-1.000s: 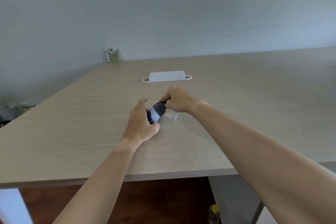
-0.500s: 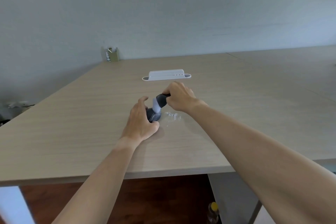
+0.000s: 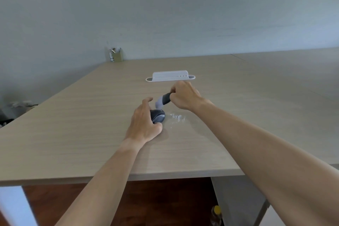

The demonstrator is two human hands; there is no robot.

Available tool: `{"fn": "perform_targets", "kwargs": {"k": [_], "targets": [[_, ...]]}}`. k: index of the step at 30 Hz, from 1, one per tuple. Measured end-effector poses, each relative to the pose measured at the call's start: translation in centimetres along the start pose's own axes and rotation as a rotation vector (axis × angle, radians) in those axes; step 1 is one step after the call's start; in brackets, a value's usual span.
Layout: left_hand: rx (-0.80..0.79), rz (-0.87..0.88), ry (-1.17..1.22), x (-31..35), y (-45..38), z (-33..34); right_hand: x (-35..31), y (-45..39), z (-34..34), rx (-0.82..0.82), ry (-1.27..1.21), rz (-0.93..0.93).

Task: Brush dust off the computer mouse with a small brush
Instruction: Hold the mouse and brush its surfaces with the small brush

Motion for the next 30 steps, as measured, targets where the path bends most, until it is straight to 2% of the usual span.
{"fn": "perform_targets", "kwargs": {"k": [2, 5, 7, 10, 12, 15, 18, 21, 23, 26, 28, 30], "targets": [[0.005, 0.016, 0.009, 0.2, -0.1, -0.1, -0.7, -0.2, 0.8, -0.071, -0.098, -0.025], [-0.007, 0.007, 0.027, 0.4, -0.1, 0.0, -0.9, 0.2, 2.3, -0.209, -0.007, -0.04], [-0.014, 0.002, 0.032, 0.3, 0.1, 0.0, -0.6, 0.4, 2.0, -0.194, 0.116, -0.031], [-0.023, -0.017, 0.027, -0.2, 0.1, 0.2, -0.5, 0.3, 0.3, -0.065, 0.26, -0.024], [-0.025, -0.02, 0.027, -0.3, 0.0, 0.2, -0.6, -0.1, -0.2, -0.059, 0.161, -0.032], [-0.026, -0.012, 0.033, -0.3, -0.2, 0.3, -0.8, -0.2, 0.8, -0.146, -0.07, -0.051], [-0.027, -0.006, 0.036, -0.3, -0.2, 0.3, -0.4, 0.3, 1.7, -0.18, 0.016, -0.061], [-0.031, -0.017, 0.039, -0.4, -0.1, 0.3, 0.3, 0.3, 0.7, -0.065, 0.202, -0.033], [-0.032, -0.004, 0.043, -0.3, -0.1, 0.4, 0.3, 0.1, -0.1, -0.029, 0.108, -0.001], [-0.028, 0.009, 0.037, -0.1, -0.2, 0.2, -0.6, -0.1, 0.1, -0.079, -0.139, -0.037], [-0.031, 0.007, 0.031, 0.0, -0.2, 0.2, -1.2, 0.2, 1.3, -0.175, -0.112, -0.059], [-0.036, 0.016, 0.036, -0.1, -0.2, 0.3, -1.1, 0.7, 1.9, -0.185, 0.013, -0.058]]}}
Point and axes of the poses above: each hand's wrist, its own y-axis away from the middle knuckle, its own z-axis out of the palm, x = y × z, the point moved 7 cm from there along -y, towards the middle knuckle, and after that the axes turned 6 degrees about z, right-handed, at the moved point
